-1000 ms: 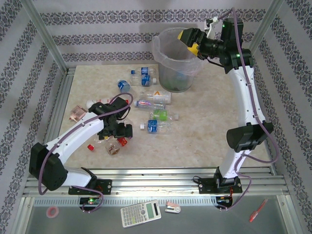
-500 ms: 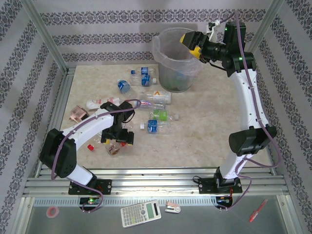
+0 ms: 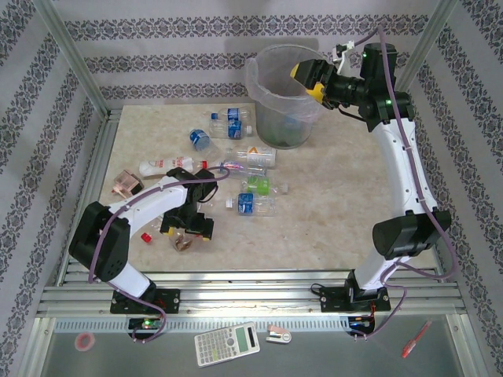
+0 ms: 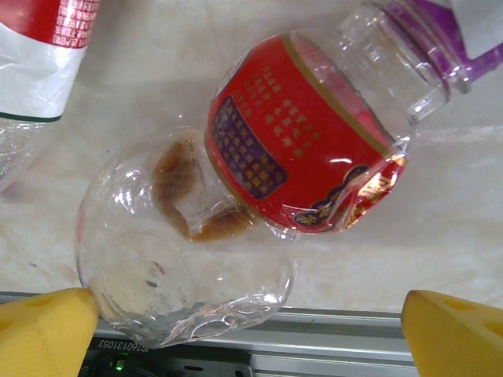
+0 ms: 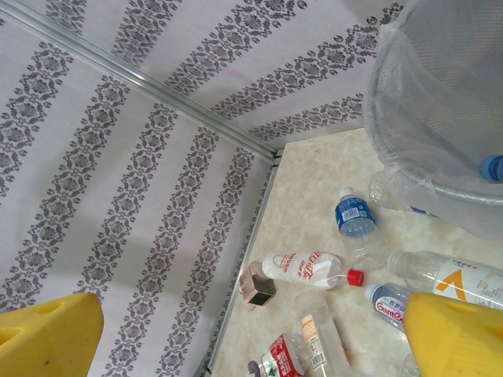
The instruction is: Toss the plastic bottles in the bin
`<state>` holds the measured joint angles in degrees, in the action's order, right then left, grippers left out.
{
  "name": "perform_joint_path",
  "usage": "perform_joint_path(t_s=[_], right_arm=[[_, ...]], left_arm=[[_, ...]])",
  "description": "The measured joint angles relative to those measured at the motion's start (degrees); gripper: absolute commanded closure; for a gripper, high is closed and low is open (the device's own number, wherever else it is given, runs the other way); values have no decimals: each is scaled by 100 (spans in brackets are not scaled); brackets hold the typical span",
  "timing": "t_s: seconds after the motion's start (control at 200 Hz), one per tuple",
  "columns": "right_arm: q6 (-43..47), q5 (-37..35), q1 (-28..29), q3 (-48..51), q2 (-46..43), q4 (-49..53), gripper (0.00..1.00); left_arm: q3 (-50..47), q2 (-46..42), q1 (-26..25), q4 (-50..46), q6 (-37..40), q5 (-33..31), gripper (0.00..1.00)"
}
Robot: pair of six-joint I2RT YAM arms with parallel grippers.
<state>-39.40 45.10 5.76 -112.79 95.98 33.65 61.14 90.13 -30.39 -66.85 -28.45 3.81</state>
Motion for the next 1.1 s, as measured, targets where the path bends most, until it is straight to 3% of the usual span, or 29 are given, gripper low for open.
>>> perform_joint_path(t_s=[0.49,0.709,1.099], right_arm=[[2,0,0,361,-236,-55,2],[26,2,0,461,-240,-90,2],[39,2,-2,713,-254,-138,2]], left_arm=[[-361,-210,0,-4,-26,9,0],[-553,-122,-76,612,-31,671,0],[-514,-44,-76,826,-46,798,5]])
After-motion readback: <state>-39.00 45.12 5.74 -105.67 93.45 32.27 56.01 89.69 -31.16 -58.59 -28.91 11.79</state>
